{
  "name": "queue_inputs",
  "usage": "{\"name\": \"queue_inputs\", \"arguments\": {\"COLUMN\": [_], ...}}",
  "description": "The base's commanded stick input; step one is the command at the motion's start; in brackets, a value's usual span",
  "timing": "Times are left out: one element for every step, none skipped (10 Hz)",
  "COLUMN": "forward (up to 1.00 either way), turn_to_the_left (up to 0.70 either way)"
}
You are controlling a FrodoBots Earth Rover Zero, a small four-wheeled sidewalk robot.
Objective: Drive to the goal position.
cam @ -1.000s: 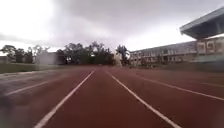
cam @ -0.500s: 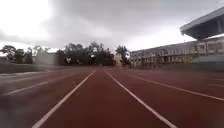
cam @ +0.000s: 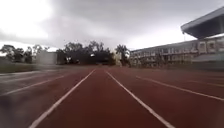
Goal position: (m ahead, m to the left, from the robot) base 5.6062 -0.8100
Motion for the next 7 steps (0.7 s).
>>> {"name": "queue_inputs", "arguments": {"forward": [0.45, 0.45, 0.45, 0.45, 0.45, 0.45, 0.45], "turn_to_the_left": [0.00, 0.00, 0.00, 0.00, 0.00, 0.00, 0.00]}}
